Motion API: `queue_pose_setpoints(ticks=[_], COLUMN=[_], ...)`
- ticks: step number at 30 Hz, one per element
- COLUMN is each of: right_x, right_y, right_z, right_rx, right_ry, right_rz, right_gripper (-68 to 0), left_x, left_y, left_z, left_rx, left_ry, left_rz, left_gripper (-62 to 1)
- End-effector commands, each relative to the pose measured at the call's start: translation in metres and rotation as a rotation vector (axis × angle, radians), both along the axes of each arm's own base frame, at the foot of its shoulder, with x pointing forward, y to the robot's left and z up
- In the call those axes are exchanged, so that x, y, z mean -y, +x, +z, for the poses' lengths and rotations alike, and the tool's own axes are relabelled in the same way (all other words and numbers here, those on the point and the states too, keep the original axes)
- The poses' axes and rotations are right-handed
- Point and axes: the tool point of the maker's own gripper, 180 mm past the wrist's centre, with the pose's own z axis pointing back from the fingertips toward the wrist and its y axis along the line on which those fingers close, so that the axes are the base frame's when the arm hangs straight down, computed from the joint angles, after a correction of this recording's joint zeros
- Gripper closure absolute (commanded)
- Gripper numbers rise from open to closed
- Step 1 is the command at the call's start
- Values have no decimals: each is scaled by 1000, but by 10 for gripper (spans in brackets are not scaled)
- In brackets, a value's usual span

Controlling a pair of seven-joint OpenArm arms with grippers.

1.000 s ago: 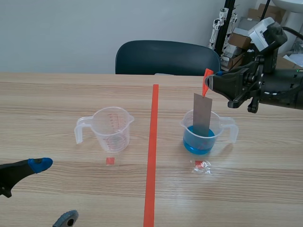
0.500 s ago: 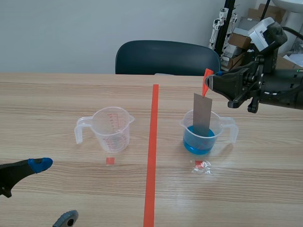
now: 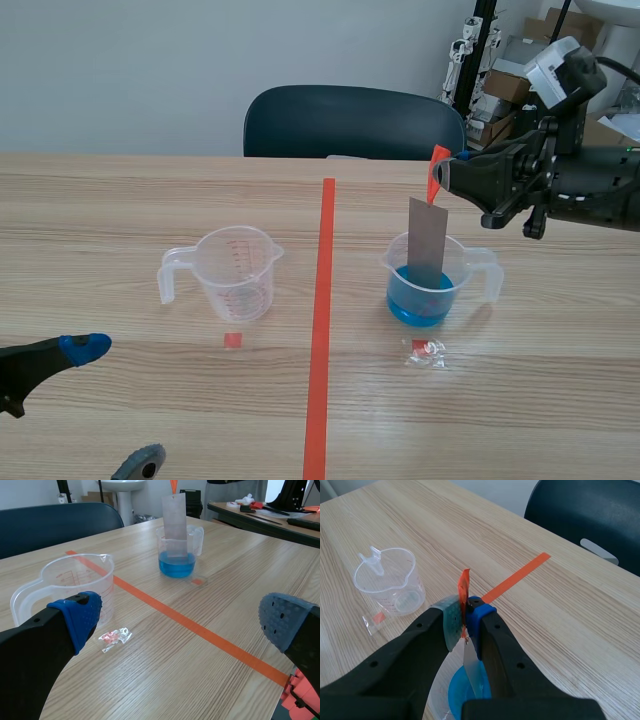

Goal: Do the redox reaction experiment. raise the plate out of the solution

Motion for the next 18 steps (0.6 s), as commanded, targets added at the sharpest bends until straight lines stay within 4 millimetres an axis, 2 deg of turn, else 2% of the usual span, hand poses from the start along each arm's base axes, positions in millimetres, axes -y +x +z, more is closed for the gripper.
queue_pose_setpoints(ticks=[1, 18], right_x=[2, 1], right_y=[3, 4], right_z=[6, 14], right_rx=[14, 44], right_ry=[0, 34], right_rz=[-2, -6], right_gripper=[-4, -4], left_x=[1, 1], left_y=[2, 2], left_z=[7, 8], left_rx=[23, 24], left_ry=[-15, -16], left_rz=[-4, -4], left_gripper=[-623, -623])
